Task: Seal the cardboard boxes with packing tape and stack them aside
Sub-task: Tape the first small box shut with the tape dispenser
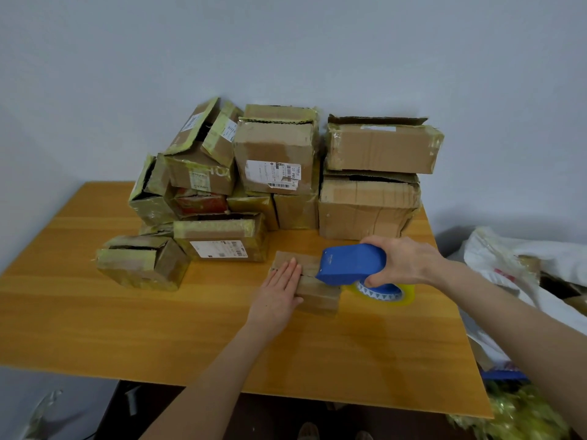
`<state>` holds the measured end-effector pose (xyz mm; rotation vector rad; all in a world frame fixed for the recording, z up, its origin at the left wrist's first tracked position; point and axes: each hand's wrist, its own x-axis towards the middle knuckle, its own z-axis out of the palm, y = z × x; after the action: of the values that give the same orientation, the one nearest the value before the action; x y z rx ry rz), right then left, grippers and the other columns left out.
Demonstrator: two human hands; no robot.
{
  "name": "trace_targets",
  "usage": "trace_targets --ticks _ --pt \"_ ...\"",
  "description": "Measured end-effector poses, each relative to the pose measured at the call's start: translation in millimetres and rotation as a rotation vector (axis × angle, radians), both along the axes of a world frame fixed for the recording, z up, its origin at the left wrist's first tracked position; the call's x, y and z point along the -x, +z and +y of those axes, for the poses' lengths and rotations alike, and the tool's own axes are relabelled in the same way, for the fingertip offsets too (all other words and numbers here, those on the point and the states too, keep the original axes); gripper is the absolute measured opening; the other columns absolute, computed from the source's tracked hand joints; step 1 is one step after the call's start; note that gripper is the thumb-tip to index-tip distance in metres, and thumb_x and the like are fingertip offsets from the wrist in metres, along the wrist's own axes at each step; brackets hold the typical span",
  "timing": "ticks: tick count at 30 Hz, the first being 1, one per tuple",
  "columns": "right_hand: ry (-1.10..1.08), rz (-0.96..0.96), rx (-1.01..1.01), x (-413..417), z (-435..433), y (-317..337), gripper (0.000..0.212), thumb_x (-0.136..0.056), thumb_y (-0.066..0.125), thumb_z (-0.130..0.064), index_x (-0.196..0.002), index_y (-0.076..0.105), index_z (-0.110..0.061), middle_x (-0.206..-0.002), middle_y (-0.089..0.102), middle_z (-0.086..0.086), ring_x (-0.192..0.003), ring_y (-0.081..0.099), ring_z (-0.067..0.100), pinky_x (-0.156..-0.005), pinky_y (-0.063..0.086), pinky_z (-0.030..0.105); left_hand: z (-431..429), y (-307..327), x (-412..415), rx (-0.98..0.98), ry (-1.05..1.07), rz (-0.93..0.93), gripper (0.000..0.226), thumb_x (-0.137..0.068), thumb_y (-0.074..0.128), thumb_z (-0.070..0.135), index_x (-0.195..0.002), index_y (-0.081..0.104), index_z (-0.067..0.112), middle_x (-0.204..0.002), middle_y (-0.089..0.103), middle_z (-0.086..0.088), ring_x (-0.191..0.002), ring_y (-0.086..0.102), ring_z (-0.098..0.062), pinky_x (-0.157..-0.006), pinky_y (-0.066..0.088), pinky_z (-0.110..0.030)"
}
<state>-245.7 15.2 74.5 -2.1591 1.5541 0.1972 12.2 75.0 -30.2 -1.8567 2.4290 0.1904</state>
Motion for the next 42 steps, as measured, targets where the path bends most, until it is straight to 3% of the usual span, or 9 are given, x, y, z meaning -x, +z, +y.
trace_targets --ticks 6,9,13,16,23,28,35,39,42 --pt "0.039 0.083 0.044 -9.6 3.7 -4.4 0.069 -0.073 0.067 -0.060 -0.129 0.035 -0.036 -0.108 0.058 -0.009 -0.090 0.052 0.016 -0.073 0.047 0.033 -3.3 6.6 -13.2 0.050 -0.012 0.022 0.060 -0.103 0.036 0.030 -0.153 0.005 0.018 -0.160 0.000 0.001 -0.148 0.004 -0.015 -0.112 -0.006 -0.025" --pt "0.087 0.176 0.103 -22.7 3.6 -3.1 0.064 -0.073 0.066 -0.060 -0.122 0.038 -0.030 -0.099 0.057 -0.008 -0.085 0.054 0.018 -0.066 0.042 0.031 -4.2 12.6 -13.4 0.039 -0.010 -0.038 0.063 -0.103 0.034 0.034 -0.153 0.000 0.018 -0.160 -0.005 0.002 -0.148 -0.001 -0.014 -0.115 -0.003 -0.027" --pt "0.096 0.160 0.099 -27.3 3.2 -7.9 0.065 -0.074 0.067 -0.055 -0.126 0.038 -0.029 -0.102 0.057 -0.007 -0.088 0.055 0.019 -0.069 0.045 0.031 -2.3 5.4 5.3 0.003 -0.064 -0.038 0.063 -0.104 0.029 0.034 -0.151 -0.010 0.019 -0.152 -0.022 0.005 -0.146 -0.014 -0.013 -0.113 -0.012 -0.029" --pt "0.110 0.122 0.058 -21.6 4.9 -12.4 0.073 -0.077 0.066 -0.052 -0.138 0.029 -0.039 -0.112 0.056 -0.009 -0.100 0.055 0.018 -0.073 0.047 0.033 -3.0 -1.0 5.0 0.023 -0.050 -0.005 0.059 -0.105 0.027 0.031 -0.150 -0.010 0.020 -0.150 -0.021 0.006 -0.147 -0.010 -0.012 -0.115 -0.010 -0.028" --pt "0.067 0.004 -0.018 -3.5 7.1 -14.5 0.078 -0.075 0.068 -0.047 -0.140 0.025 -0.046 -0.109 0.054 -0.012 -0.097 0.055 0.017 -0.079 0.051 0.036 -3.4 -3.5 -1.0 0.052 -0.086 0.087 0.058 -0.104 0.031 0.025 -0.146 -0.009 0.022 -0.149 -0.016 0.007 -0.148 -0.003 -0.014 -0.111 -0.013 -0.023" --pt "0.042 0.097 -0.041 19.3 12.0 -21.1 0.078 -0.076 0.067 -0.048 -0.141 0.023 -0.044 -0.109 0.055 -0.012 -0.099 0.055 0.019 -0.081 0.050 0.037 -6.6 -6.1 -1.2 0.032 -0.073 0.060 0.059 -0.104 0.031 0.027 -0.150 -0.006 0.022 -0.152 -0.014 0.008 -0.148 -0.002 -0.013 -0.113 -0.011 -0.024" --pt "0.030 0.124 -0.021 8.9 14.1 -43.5 0.077 -0.077 0.068 -0.049 -0.140 0.025 -0.039 -0.112 0.059 -0.005 -0.099 0.056 0.021 -0.074 0.046 0.033 -1.4 2.2 21.6 -0.017 -0.036 -0.026 0.086 -0.092 0.044 0.060 -0.152 -0.008 0.029 -0.161 -0.008 -0.001 -0.148 -0.003 -0.021 -0.121 -0.001 -0.039" --pt "0.026 0.123 -0.015 8.0 13.4 -43.6 0.076 -0.076 0.067 -0.057 -0.138 0.026 -0.039 -0.112 0.058 -0.006 -0.100 0.055 0.019 -0.074 0.044 0.033 -0.6 -0.9 35.3 0.008 -0.085 -0.027 0.076 -0.099 0.037 0.049 -0.152 -0.010 0.021 -0.159 -0.014 0.004 -0.148 -0.009 -0.016 -0.121 -0.003 -0.036" --pt "-0.010 0.076 -0.046 12.9 16.3 -42.8 0.076 -0.077 0.068 -0.049 -0.139 0.027 -0.039 -0.106 0.055 -0.008 -0.094 0.052 0.018 -0.077 0.048 0.035 -2.8 -1.3 33.4 0.002 -0.087 -0.020 0.065 -0.103 0.030 0.040 -0.152 -0.009 0.022 -0.159 -0.014 0.005 -0.148 -0.009 -0.014 -0.121 0.000 -0.035"
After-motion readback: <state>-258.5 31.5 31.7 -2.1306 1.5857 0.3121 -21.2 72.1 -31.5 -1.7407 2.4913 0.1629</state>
